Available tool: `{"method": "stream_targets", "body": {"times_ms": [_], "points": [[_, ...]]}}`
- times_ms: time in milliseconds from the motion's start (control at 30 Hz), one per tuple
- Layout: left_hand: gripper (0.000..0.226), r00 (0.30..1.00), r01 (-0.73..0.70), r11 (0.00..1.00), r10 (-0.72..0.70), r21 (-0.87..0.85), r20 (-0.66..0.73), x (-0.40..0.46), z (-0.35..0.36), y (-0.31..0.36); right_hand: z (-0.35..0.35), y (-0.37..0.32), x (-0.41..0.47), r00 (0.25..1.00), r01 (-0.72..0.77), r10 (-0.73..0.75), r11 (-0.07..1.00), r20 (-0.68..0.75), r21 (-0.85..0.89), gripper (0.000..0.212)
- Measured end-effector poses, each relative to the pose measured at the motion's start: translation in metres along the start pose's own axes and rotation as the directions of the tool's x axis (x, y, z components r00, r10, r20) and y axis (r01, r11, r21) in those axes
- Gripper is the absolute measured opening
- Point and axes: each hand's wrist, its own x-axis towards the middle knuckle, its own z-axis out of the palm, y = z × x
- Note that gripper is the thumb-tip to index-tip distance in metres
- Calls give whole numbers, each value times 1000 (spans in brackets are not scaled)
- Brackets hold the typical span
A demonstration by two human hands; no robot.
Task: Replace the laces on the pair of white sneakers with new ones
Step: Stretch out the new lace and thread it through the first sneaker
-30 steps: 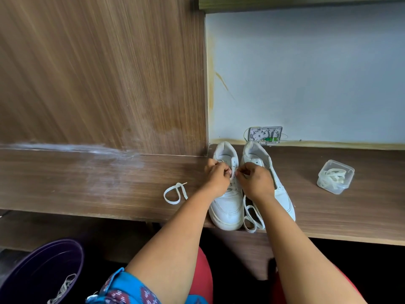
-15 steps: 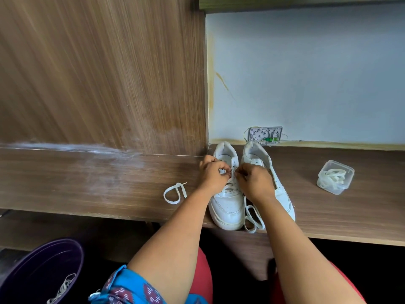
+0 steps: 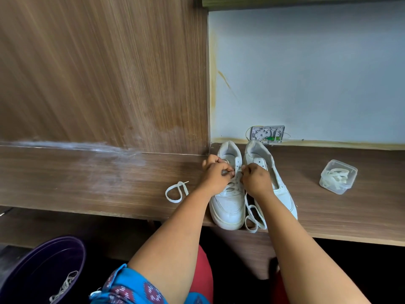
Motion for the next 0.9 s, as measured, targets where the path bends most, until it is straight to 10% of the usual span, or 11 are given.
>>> {"method": "stream_targets", "body": {"times_ms": [233,600,900], "points": [[16,987,142,972,-125,-185,101,-2,2,6,-6,1,-2,999,-22,23,999,-25,35,21],[18,984,176,971,-166,-163,69,0,8,8,-11,5,-11,928,352,-363,928,-83,-123,16],[10,995,93,984,-89,-150,33,-1,7,3,-16,-1,-14,969,218,-206,972,-136,83,30]]}}
